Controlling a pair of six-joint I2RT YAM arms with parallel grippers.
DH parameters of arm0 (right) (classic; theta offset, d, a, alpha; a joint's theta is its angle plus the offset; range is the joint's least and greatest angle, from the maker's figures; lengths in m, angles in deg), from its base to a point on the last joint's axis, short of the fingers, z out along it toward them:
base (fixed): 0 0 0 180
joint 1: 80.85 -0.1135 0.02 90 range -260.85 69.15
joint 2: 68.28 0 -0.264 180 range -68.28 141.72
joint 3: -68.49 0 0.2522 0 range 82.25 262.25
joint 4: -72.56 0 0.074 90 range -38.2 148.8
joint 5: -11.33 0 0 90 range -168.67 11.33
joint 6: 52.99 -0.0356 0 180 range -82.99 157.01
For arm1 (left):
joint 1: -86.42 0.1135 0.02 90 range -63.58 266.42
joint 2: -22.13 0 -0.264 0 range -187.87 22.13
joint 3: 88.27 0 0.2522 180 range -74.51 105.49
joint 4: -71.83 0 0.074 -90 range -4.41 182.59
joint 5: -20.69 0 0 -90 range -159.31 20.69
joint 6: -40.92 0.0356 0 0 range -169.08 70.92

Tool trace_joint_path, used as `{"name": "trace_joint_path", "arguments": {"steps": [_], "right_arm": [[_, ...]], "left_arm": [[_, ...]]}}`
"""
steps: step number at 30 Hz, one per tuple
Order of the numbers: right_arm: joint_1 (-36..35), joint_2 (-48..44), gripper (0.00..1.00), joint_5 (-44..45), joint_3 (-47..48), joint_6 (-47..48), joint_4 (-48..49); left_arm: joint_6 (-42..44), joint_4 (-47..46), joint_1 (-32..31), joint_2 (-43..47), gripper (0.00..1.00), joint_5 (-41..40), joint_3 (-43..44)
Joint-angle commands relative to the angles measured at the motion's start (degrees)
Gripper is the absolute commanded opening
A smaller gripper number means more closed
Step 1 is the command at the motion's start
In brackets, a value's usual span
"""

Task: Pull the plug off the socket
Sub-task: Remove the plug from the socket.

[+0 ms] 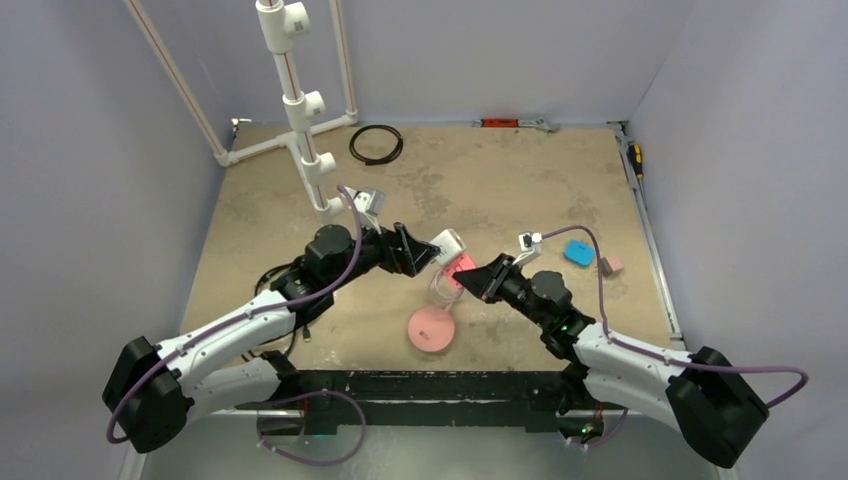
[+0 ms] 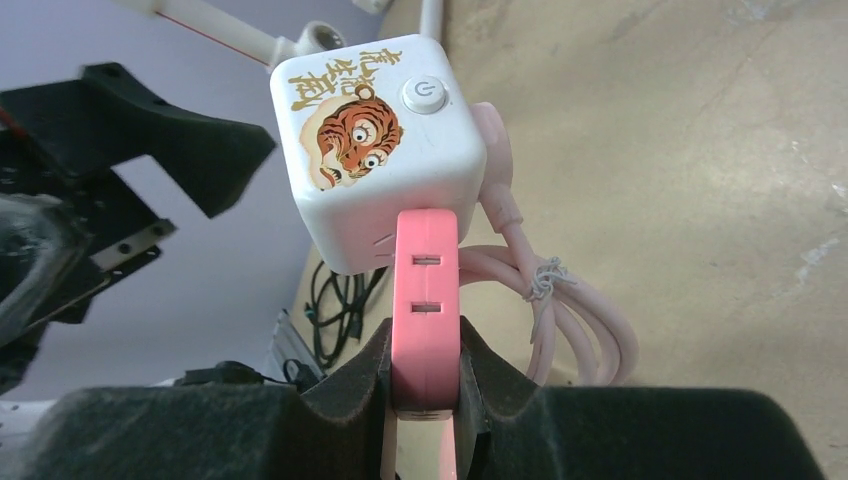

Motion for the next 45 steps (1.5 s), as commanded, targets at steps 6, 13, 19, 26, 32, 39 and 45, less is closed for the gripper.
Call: {"name": "trace_joint_path", "arguments": {"steps": [6, 13, 19, 26, 32, 39, 45], "right_arm": [[0.0, 0.4, 0.0, -2.8, 4.3, 2.7, 0.2], [-0.1, -0.1, 0.0, -5.0, 5.3, 3.1, -0.5], [-0.1, 1.5, 0.0, -7.6, 7.2, 4.7, -1.4], [0.0, 3.4, 0.0, -10.2, 9.1, 7.0, -3.1], [0.0, 3.4, 0.0, -12.2, 10.1, 9.3, -4.1], [0.0, 1.3, 0.0, -12.8, 11.5, 12.2, -7.7], [0.0, 0.3, 0.0, -12.4, 11.6, 13.3, -9.6]], "left_arm": [[18.1, 22.6, -11.2, -9.5, 0.99, -12.8, 16.7], [25.5, 28.8, -12.3, -14.3, 0.99, -16.2, 21.4], [29.3, 27.8, -12.3, -14.0, 0.99, -14.2, 21.1], [30.7, 27.5, -12.3, -14.5, 0.86, -13.7, 21.0], [30.7, 27.9, -12.3, -15.2, 0.65, -14.3, 20.9], [29.7, 28.4, -12.3, -15.3, 0.65, -14.9, 20.9], [29.1, 28.3, -12.2, -14.8, 0.42, -13.8, 20.5]]}}
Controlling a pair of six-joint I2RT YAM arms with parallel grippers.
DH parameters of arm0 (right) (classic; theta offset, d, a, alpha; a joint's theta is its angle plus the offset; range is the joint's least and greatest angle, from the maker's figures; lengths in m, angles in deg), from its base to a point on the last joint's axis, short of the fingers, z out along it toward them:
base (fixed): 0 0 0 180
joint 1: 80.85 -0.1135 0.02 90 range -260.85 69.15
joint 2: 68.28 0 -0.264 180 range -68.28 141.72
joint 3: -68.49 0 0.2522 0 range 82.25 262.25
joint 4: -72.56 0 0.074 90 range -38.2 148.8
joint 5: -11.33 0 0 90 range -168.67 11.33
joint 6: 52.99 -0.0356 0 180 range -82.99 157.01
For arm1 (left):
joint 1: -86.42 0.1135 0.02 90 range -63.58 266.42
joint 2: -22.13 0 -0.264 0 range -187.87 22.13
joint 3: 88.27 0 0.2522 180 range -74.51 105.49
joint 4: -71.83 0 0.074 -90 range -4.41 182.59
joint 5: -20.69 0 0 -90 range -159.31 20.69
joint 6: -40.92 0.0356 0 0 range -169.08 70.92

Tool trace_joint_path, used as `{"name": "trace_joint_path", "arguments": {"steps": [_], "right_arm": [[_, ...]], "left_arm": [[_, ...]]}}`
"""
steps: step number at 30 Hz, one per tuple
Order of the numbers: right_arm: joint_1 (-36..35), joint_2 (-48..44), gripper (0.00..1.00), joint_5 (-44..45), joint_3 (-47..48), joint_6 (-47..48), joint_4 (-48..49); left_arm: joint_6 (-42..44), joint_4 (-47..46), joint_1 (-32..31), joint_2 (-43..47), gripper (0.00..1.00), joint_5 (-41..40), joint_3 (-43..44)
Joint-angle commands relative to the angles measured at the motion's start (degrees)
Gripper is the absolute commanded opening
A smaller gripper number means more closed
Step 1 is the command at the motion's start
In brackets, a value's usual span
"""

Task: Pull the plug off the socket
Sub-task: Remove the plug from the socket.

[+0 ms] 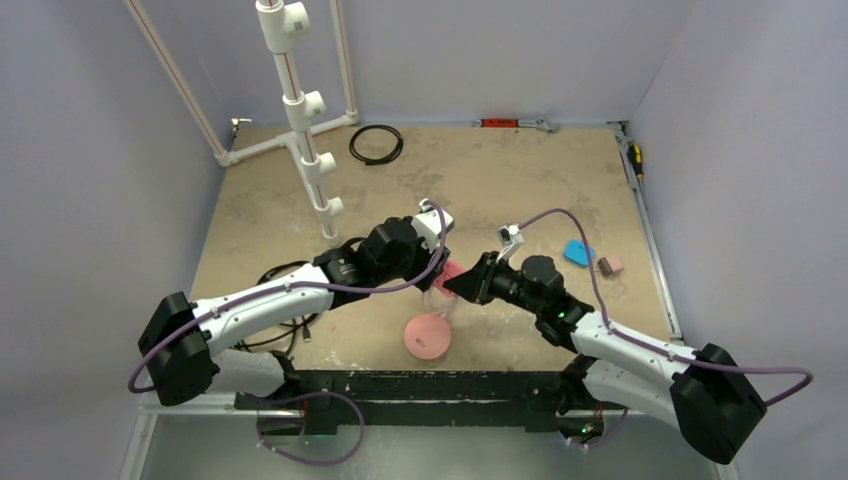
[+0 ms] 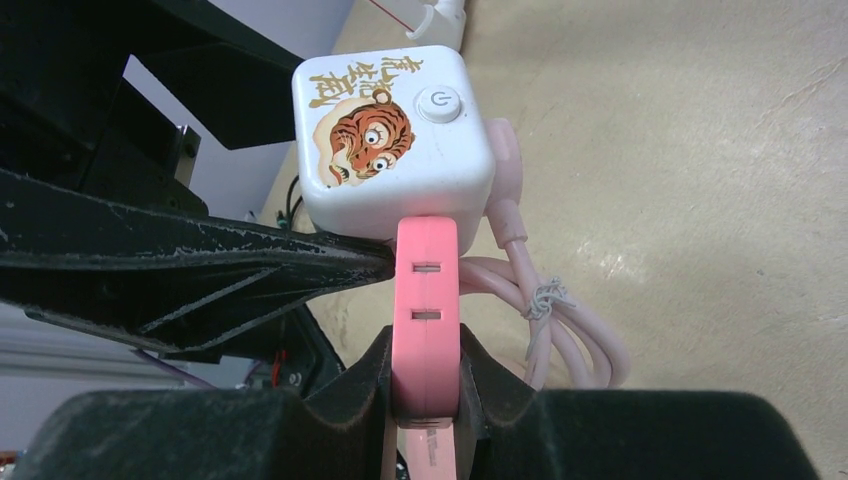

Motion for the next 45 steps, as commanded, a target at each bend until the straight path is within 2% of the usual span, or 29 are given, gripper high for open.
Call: {"name": "trace_joint_path", "arguments": {"steps": [1, 6, 10, 18, 28, 37, 45], "right_arm": [[-0.1, -2.0, 0.0, -1.3, 3.5, 2.2, 3.0], [0.0, -2.2, 0.0, 0.2, 3.2, 1.5, 2.0], [0.2, -1.3, 0.0, 2.8, 1.9, -1.8, 1.0], [1.3, 3.7, 0.0, 2.4, -0.5, -7.7, 3.6], [1.4, -0.4, 0.0, 1.8, -0.5, -9.9, 3.9], [1.5, -7.2, 0.0, 3.8, 6.1, -3.1, -8.2], [1.4, -7.7, 0.0, 3.6, 7.0, -7.3, -9.4]], "left_arm": [[-0.7, -1.0, -0.3, 0.7, 0.36, 1.2, 1.4], [-0.8, -1.4, -0.1, 0.8, 0.0, 3.1, 1.1], [-1.9, -3.5, 2.2, 2.2, 0.0, 4.9, -0.4], [-2.4, -6.3, 4.7, 4.5, 0.0, 8.1, -2.3], [-2.6, -6.2, 5.1, 4.3, 0.0, 7.4, -2.8], [-1.5, -2.6, 5.1, 1.4, 0.0, -0.9, -1.3], [0.0, -1.9, 4.3, 0.7, 0.0, -2.6, -1.2]]}}
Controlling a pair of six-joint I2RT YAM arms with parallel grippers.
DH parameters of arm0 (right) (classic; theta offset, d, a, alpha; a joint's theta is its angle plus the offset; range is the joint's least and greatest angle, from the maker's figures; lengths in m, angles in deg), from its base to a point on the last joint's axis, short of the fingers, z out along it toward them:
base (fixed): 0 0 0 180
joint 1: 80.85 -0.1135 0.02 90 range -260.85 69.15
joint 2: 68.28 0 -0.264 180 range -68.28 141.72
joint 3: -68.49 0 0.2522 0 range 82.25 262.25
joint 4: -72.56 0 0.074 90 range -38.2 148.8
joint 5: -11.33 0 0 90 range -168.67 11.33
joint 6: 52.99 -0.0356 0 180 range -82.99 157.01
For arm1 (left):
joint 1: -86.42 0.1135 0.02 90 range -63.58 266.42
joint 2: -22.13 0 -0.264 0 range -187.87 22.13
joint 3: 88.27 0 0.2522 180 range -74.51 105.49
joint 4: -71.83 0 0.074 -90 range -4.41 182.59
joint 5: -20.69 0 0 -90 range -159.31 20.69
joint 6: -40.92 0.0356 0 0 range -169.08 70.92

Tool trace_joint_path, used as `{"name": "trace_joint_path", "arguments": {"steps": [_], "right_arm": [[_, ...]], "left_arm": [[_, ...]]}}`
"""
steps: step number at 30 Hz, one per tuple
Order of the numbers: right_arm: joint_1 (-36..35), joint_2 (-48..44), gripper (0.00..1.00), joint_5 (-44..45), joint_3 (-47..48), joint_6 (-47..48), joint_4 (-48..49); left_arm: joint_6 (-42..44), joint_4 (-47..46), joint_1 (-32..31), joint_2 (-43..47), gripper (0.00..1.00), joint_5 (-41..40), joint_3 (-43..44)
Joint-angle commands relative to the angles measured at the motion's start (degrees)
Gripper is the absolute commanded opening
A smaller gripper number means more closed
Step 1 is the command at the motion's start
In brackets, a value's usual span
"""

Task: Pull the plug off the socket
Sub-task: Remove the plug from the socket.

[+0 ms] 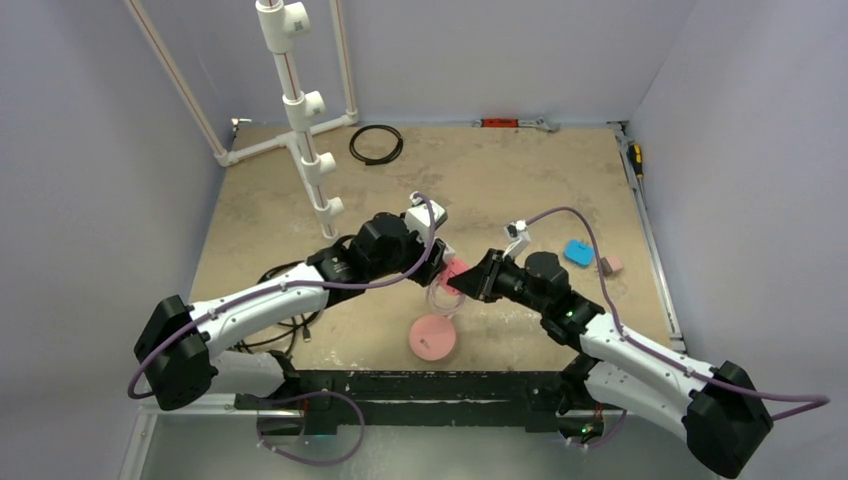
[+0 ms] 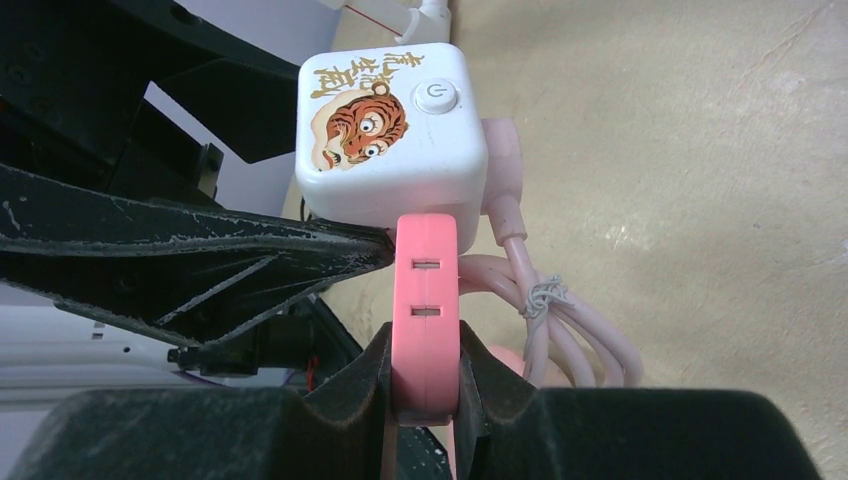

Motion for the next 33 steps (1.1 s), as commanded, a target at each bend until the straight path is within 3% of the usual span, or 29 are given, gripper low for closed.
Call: {"name": "trace_joint_path", "arguments": {"steps": [1, 6, 12, 24, 30, 33], "right_arm": [[0.7, -2.1, 0.0, 2.1, 3.6, -3.1, 2.0], [0.7, -2.7, 0.0, 2.9, 3.5, -7.6, 0.8], [0.6, -3.6, 0.0, 3.6, 1.9, -10.2, 1.5], [0.7, -3.1, 0.0, 8.1, 0.5, -7.0, -2.2], [1.4, -5.2, 0.0, 16.5, 4.6, 1.1, -12.5], [6.6, -3.9, 0.0, 16.8, 6.9, 5.6, -16.9]], "left_arm": [[2.6, 3.6, 0.5, -0.7, 0.0, -9.3, 1.1], [5.0, 5.2, -1.2, -0.8, 0.0, -15.8, 1.4], [4.8, 4.9, -1.4, -0.4, 0.0, -15.7, 1.4], [0.8, 1.5, 3.4, 3.8, 0.0, -7.1, 0.0], [-1.2, -1.7, 6.1, 7.1, 0.0, -0.3, -1.4], [-0.8, -2.3, 6.1, 8.7, 0.0, 0.3, -1.8]]}}
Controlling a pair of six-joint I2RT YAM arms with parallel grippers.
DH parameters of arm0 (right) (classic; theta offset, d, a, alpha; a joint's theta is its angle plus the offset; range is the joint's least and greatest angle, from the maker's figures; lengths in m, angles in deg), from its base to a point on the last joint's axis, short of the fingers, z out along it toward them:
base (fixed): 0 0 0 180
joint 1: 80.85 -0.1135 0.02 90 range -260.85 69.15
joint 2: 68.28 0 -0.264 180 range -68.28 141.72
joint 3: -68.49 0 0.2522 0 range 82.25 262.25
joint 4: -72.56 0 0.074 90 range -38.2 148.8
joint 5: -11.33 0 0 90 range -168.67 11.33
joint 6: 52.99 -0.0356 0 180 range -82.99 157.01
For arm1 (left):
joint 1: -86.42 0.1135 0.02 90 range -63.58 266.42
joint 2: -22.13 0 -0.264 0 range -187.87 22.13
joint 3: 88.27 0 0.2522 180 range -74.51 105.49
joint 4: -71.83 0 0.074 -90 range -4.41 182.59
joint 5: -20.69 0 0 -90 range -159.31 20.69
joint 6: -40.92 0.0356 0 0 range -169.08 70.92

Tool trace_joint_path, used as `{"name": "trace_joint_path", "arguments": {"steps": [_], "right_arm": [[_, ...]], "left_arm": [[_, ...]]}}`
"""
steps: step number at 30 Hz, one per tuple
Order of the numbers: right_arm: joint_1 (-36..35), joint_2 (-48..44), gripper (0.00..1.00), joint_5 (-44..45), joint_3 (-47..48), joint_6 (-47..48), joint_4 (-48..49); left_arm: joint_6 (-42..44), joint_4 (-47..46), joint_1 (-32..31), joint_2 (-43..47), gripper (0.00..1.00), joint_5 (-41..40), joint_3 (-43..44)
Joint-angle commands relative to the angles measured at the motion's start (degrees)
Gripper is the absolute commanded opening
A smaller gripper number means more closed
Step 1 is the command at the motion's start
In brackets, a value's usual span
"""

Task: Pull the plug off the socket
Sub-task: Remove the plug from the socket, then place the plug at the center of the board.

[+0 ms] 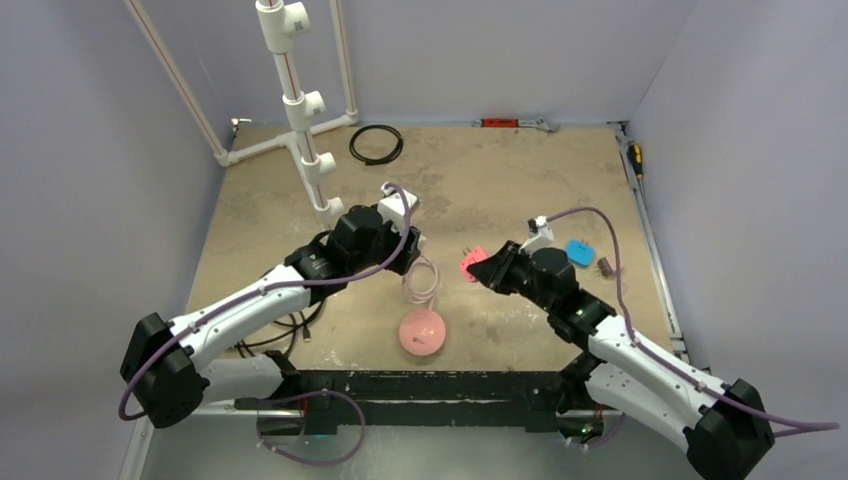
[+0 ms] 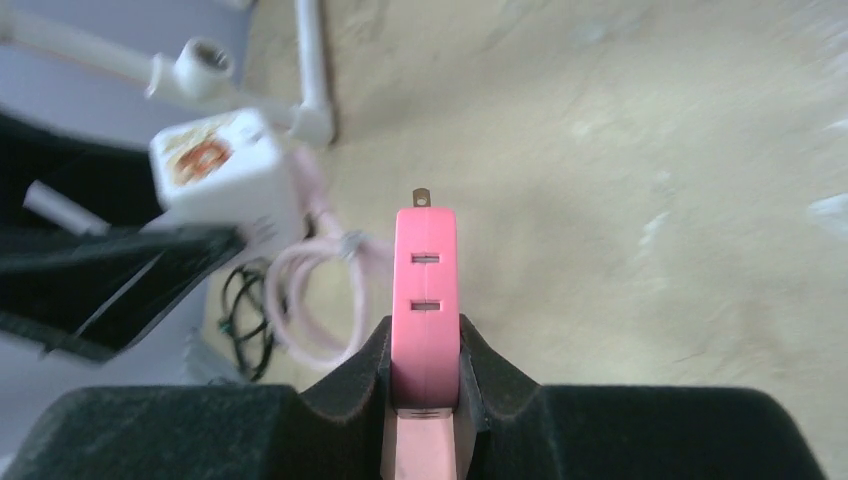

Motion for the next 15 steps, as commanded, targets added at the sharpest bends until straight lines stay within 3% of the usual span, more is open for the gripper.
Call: {"name": "trace_joint_path", "arguments": {"steps": [1, 6, 10, 15], "right_arm": [[8.5, 0.8, 0.0, 2.7, 5.1, 8.7, -6.3], [24.2, 4.6, 0.0, -8.3, 3.3, 12.5, -1.4], [33.3, 11.3, 0.0, -16.1, 2.1, 13.2, 3.9], [41.3, 16.7, 0.0, -19.1, 0.3, 11.8, 7.3]], "left_arm": [[-1.5, -7.2, 0.1, 4.8, 0.0, 4.1, -0.3], [-1.5, -9.0, 0.1, 6.1, 0.0, 7.1, -1.2], [-1.5, -8.9, 0.1, 6.1, 0.0, 8.5, -1.0], [-1.9, -9.0, 0.1, 5.9, 0.0, 9.6, -1.0]]}}
